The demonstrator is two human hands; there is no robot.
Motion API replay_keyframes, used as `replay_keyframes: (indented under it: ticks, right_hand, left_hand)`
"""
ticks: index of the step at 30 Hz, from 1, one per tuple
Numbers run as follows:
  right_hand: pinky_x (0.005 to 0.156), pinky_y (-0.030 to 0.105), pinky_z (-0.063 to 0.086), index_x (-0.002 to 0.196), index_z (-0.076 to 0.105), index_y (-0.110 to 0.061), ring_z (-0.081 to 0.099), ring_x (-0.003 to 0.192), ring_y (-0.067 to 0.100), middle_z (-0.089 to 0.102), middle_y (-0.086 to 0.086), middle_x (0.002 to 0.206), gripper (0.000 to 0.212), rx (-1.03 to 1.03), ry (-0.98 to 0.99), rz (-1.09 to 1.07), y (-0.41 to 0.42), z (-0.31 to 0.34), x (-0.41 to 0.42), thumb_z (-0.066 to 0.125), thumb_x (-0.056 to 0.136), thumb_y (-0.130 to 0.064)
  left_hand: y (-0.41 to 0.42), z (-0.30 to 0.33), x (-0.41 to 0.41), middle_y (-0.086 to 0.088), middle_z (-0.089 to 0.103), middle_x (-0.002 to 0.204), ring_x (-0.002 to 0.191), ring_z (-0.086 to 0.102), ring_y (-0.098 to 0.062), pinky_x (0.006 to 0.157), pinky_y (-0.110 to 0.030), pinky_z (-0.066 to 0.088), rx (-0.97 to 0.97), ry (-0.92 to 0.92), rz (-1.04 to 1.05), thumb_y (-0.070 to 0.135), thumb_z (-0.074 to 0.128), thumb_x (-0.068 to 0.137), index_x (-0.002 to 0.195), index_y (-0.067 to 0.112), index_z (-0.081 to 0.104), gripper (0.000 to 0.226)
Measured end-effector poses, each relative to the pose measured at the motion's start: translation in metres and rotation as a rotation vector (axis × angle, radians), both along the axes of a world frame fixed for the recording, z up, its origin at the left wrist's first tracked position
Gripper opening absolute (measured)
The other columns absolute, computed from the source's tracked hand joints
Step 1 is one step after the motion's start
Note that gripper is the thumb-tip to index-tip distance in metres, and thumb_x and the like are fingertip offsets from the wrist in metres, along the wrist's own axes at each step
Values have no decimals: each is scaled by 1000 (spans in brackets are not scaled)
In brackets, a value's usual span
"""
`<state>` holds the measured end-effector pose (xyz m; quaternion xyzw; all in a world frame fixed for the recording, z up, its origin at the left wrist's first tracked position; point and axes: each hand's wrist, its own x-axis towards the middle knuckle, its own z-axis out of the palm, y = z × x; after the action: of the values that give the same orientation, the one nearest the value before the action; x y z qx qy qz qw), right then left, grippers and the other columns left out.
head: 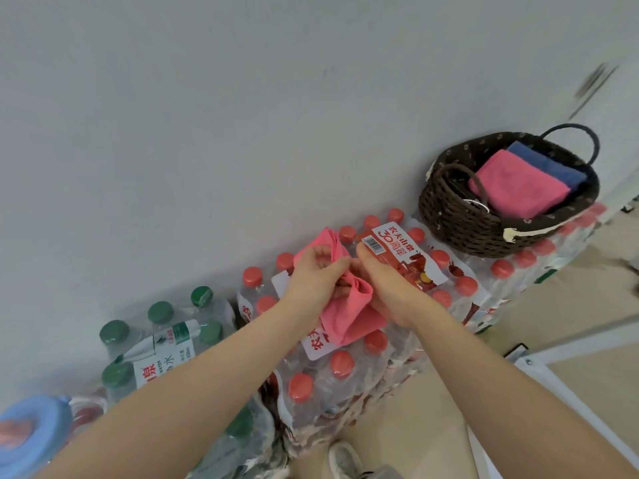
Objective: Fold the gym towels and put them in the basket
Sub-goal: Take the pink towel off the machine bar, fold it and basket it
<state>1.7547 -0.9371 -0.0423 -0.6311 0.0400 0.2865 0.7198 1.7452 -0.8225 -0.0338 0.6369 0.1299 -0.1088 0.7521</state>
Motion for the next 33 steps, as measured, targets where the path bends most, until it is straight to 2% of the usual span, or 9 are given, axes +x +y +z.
replay_keyframes:
  ticks: [5,10,12,16,21,26,28,30,33]
  right_hand:
    - [103,39,42,110,61,-21,60,107,15,66,2,113,36,-482,-253,121,-7,9,-7,46,91,-48]
    - [87,21,35,135,39,-12,48,119,17,50,4,131,53,-845,-488,144,-19,5,-22,58,86,-16]
    - [84,20,34,136,35,-12,49,119,19,49,5,133,54,-863,-479,91,-21,-2,-24,56,86,-9]
    - [89,30,41,129,35,-10,51,110,23,44,10,130,44,-867,-493,66,-21,-13,-23,53,89,-7]
    - [93,36,40,109,46,-5,46,108,28,38,12,123,18,-1074,-582,106,-22,-27,-32,48,93,-14]
    - [93,41,41,114,47,-10,41,121,32,31,11,142,23,-1320,-638,277,-21,-24,-40,35,97,-19]
    - [76,43,51,94,62,-8,59,99,35,56,16,120,32,-1478,-734,163,-17,-23,-46,31,85,-12]
    - [75,43,54,82,69,-9,65,91,33,66,15,107,40,-1658,-856,115,-8,-17,-49,30,72,-15]
    - [92,44,49,110,66,-5,61,110,30,63,15,121,55,-1533,-1013,130,12,-8,-53,32,71,-23]
  left_hand:
    - [-11,-3,4,-9,58,79,65,59,-14,48,-18,53,154,80,-77,9,38,96,89,12,48,12]
    - [4,-8,9,-6,56,88,66,60,-13,55,-16,54,281,52,-200,-2,37,94,113,5,49,24]
    - [13,-11,13,-4,57,105,72,61,-14,61,-16,52,587,-141,-297,0,47,88,119,5,52,31]
    - [23,-19,18,-3,50,128,118,46,-19,97,-25,34,1179,-575,-655,29,59,83,124,14,55,44]
    - [29,-20,22,4,32,148,140,21,-19,113,-32,15,1218,-540,-762,74,44,57,133,27,46,89]
    - [40,-27,26,8,-9,157,145,-6,-25,118,-43,2,1283,-360,-899,75,51,57,147,31,2,111]
    - [44,-28,24,8,-15,156,144,-9,-25,117,-40,1,1273,-338,-935,71,60,65,147,31,-3,111]
    - [49,-29,24,7,-20,155,144,-10,-27,117,-40,0,1283,-337,-951,65,60,72,147,32,-7,106]
    - [50,-27,26,6,-21,155,144,-9,-30,118,-44,3,1290,-327,-981,61,60,74,146,32,-9,104]
